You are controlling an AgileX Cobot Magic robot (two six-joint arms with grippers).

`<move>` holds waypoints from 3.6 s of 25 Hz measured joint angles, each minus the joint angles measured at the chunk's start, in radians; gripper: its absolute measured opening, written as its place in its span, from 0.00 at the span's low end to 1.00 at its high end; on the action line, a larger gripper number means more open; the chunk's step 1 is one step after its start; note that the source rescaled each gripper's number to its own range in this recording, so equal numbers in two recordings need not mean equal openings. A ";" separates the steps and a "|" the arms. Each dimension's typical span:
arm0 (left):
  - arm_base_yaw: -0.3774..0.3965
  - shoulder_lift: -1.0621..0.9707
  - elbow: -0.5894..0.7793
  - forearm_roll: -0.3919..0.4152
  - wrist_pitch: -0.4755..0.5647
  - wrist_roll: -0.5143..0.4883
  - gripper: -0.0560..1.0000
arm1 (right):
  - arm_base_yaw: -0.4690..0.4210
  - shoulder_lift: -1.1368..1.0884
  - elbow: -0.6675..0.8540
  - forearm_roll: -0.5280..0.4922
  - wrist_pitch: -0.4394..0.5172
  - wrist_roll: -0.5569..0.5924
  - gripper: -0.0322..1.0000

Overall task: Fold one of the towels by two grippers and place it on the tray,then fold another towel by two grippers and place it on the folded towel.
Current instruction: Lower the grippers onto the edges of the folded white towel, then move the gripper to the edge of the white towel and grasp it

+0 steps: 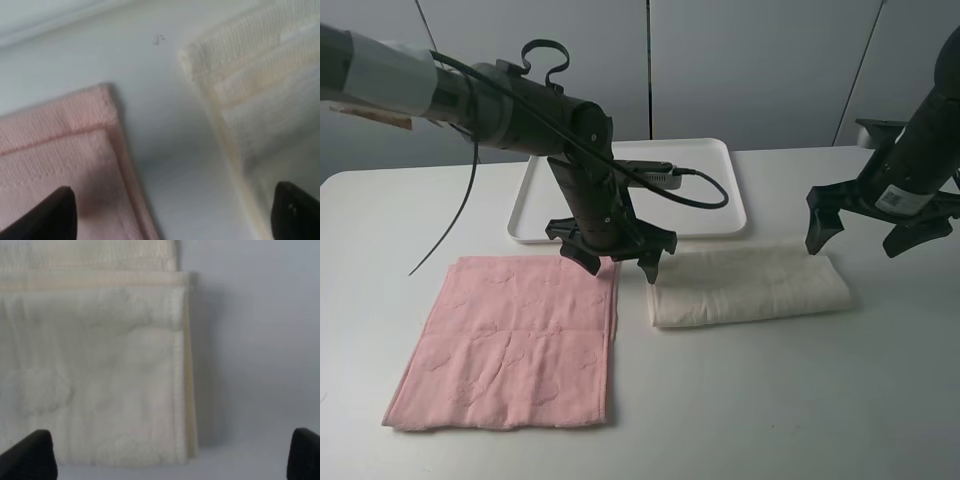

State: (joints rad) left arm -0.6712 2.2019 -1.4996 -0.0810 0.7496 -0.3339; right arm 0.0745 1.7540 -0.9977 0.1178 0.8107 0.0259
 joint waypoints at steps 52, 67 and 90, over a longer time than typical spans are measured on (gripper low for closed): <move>-0.016 0.120 -0.168 0.081 0.150 0.019 0.99 | 0.077 0.187 -0.002 -0.236 -0.100 0.120 1.00; -0.016 0.121 -0.168 0.086 0.150 0.019 0.99 | 0.083 0.232 -0.007 -0.187 -0.113 0.124 0.74; -0.016 0.123 -0.168 0.086 0.148 0.021 0.99 | 0.093 0.243 0.011 -0.054 -0.165 -0.001 0.11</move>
State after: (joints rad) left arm -0.6873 2.3244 -1.6674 0.0053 0.8972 -0.3133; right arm 0.1674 1.9971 -0.9868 0.0635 0.6457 0.0249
